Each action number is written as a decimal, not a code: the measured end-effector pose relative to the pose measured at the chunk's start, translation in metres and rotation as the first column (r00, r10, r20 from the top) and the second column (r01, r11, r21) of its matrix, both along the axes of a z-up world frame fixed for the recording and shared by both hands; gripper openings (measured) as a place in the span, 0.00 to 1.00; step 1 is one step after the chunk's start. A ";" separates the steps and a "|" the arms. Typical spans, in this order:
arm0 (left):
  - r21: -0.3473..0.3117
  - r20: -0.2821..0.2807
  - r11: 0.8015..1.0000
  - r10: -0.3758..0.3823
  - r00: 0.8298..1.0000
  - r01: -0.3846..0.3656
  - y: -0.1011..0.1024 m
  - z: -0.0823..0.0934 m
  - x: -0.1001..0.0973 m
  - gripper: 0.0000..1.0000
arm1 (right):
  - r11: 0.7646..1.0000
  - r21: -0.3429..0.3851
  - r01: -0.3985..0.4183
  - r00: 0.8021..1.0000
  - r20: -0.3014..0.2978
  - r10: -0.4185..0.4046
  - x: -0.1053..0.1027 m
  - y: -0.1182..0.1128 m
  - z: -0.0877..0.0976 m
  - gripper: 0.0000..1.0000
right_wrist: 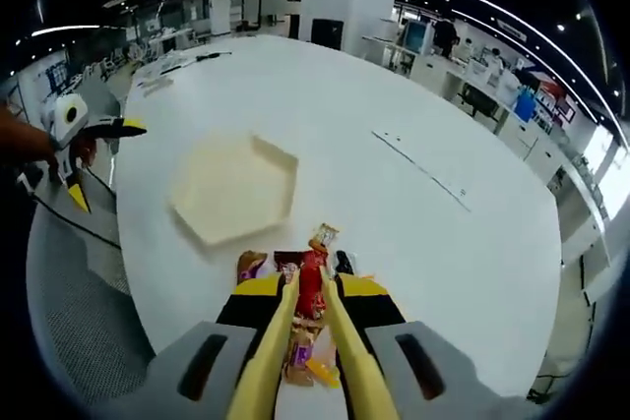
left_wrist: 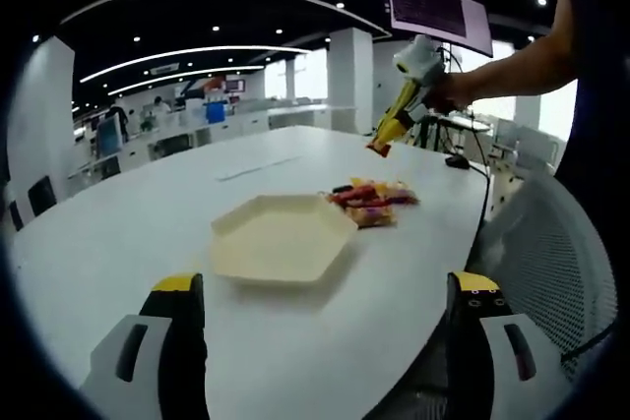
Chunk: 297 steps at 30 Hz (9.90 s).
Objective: Place the target food into the container with the food tongs after gripping and lifting it, then release it inside without dropping or visibly crushing the food.
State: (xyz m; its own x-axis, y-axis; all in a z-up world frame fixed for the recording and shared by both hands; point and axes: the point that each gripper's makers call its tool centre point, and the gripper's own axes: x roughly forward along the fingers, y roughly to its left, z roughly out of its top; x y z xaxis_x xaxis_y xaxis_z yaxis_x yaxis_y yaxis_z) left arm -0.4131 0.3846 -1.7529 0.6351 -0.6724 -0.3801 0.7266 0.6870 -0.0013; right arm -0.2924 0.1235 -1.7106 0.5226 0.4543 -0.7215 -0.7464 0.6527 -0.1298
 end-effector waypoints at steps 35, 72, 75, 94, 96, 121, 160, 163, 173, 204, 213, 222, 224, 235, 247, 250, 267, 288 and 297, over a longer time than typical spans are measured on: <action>0.027 0.012 1.000 0.004 1.000 -0.004 0.000 -0.002 0.001 0.99 | 0.937 -0.013 -0.349 0.937 0.015 0.349 0.029 0.178 0.031 0.19; 0.044 0.009 0.999 0.014 1.000 -0.015 0.003 -0.004 0.003 0.99 | 0.900 0.024 -0.435 0.900 0.009 0.435 0.029 0.189 0.026 0.25; 0.044 0.010 0.999 0.015 1.000 -0.016 0.003 -0.004 0.003 0.99 | 0.901 0.020 -0.433 0.901 0.012 0.433 0.030 0.184 0.026 0.25; 0.055 0.001 0.998 -0.006 1.000 0.006 0.000 -0.008 0.000 0.99 | 0.932 -0.001 -0.363 0.932 0.003 0.363 0.039 0.122 0.023 0.25; 0.055 0.002 0.998 -0.007 1.000 0.007 0.000 -0.008 0.000 0.99 | 0.935 -0.006 -0.353 0.935 0.006 0.353 0.040 0.115 0.023 0.25; 0.060 -0.005 0.998 -0.013 1.000 0.013 -0.001 -0.010 -0.001 0.99 | 0.966 -0.041 -0.254 0.967 0.005 0.255 0.054 0.056 0.008 0.25; -0.020 0.001 1.000 0.004 1.000 -0.004 -0.003 0.002 0.002 0.99 | 0.994 -0.056 -0.096 0.991 -0.101 0.090 0.084 0.044 -0.087 0.26; -0.023 0.008 1.000 0.007 1.000 -0.007 -0.002 0.003 0.002 0.99 | 0.995 -0.069 -0.072 0.991 -0.118 0.063 0.084 0.044 -0.094 0.26; -0.019 0.013 1.000 0.016 1.000 -0.016 -0.001 0.004 0.004 0.99 | 0.996 -0.090 -0.014 0.986 -0.166 -0.001 0.086 0.043 -0.111 0.26; -0.003 0.000 1.000 0.005 1.000 -0.005 -0.002 0.000 0.002 0.98 | 0.991 -0.137 0.007 0.984 -0.177 -0.031 0.084 0.049 -0.128 0.18; -0.001 0.003 1.000 0.009 1.000 -0.009 -0.001 0.000 0.003 0.98 | 0.992 -0.129 0.007 0.982 -0.184 -0.031 0.085 0.044 -0.120 0.16; 0.006 0.002 1.000 0.008 1.000 -0.008 -0.001 -0.001 0.003 0.99 | 0.994 -0.109 0.005 0.986 -0.168 -0.023 0.092 0.042 -0.096 0.15; 0.005 0.000 1.000 0.007 1.000 -0.007 -0.002 -0.001 0.003 0.99 | 0.993 -0.118 -0.007 0.990 -0.142 -0.010 0.095 0.041 -0.087 0.15; 0.009 -0.003 1.000 0.004 1.000 -0.004 -0.001 -0.002 0.002 0.98 | 0.992 -0.126 -0.024 0.995 -0.103 0.011 0.100 0.036 -0.054 0.15; 0.017 -0.001 1.000 0.010 1.000 -0.010 0.000 -0.002 0.001 0.98 | 0.993 -0.120 -0.022 0.998 -0.066 0.014 0.105 0.037 -0.027 0.16; 0.017 0.004 1.000 0.013 1.000 -0.013 0.000 -0.001 0.002 0.98 | 0.992 -0.126 -0.028 0.998 -0.058 0.020 0.105 0.037 -0.023 0.16; 0.039 0.014 0.999 0.018 1.000 -0.018 0.002 -0.003 0.003 0.99 | 0.992 -0.087 -0.092 0.995 -0.037 0.090 0.094 0.072 -0.002 0.16; 0.049 0.012 0.999 0.021 1.000 -0.021 0.002 -0.005 0.003 0.99 | 0.969 -0.022 -0.246 0.968 -0.055 0.244 0.054 0.143 0.010 0.17; 0.050 0.009 0.999 0.020 1.000 -0.020 0.002 -0.005 0.003 0.99 | 0.950 -0.014 -0.312 0.949 -0.060 0.311 0.034 0.167 0.012 0.18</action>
